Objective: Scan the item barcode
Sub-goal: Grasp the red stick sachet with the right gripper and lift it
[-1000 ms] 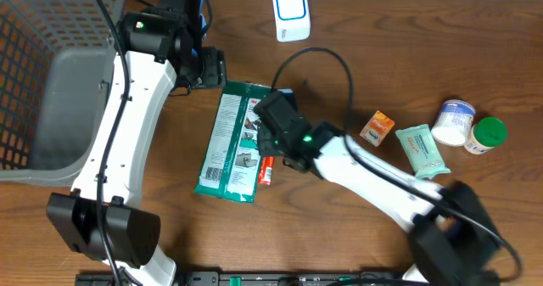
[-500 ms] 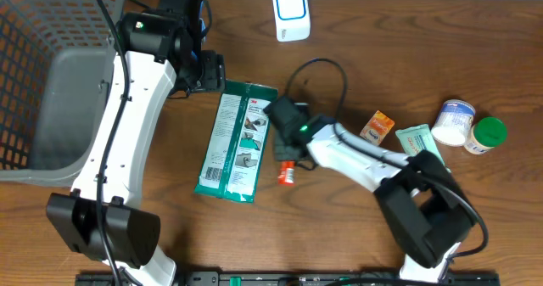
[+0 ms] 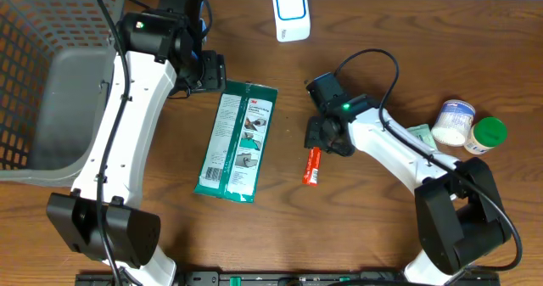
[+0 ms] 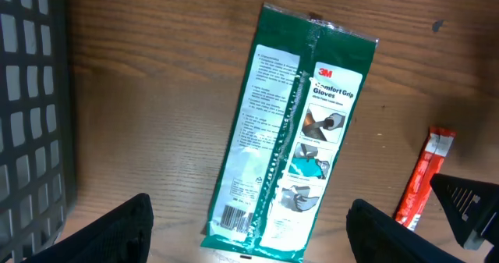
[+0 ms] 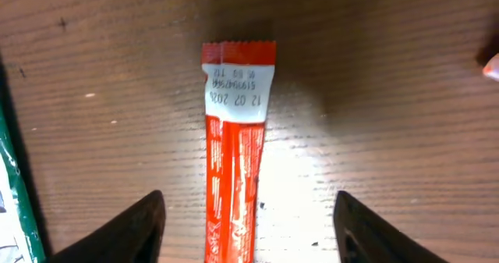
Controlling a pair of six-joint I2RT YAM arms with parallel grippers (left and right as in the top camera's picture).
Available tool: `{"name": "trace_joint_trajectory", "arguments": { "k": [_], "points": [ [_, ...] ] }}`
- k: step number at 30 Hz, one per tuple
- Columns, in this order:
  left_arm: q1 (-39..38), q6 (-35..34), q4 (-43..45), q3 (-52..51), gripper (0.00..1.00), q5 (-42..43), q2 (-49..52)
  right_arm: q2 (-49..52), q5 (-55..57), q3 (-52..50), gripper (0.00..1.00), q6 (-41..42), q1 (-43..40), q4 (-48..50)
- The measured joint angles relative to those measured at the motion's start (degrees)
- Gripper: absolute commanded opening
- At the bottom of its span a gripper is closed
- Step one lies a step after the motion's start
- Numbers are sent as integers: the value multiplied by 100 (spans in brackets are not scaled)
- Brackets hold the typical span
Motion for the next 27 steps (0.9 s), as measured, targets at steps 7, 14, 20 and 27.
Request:
{"name": "trace_joint_trajectory", "arguments": {
  "k": [7, 14, 20, 27],
  "points": [
    [-221, 0, 138, -39, 78, 9, 0, 90, -52, -74, 53, 133, -26, 649],
    [-282, 0, 138, -216, 78, 20, 0, 426, -240, -275, 42, 319, 0, 787],
    [-282, 0, 157, -308, 78, 20, 0, 435, -293, -284, 1, 380, -4, 817],
    [-282, 2, 181, -562, 78, 35, 0, 214, -942, -286, 1, 284, -448, 815]
  ]
}}
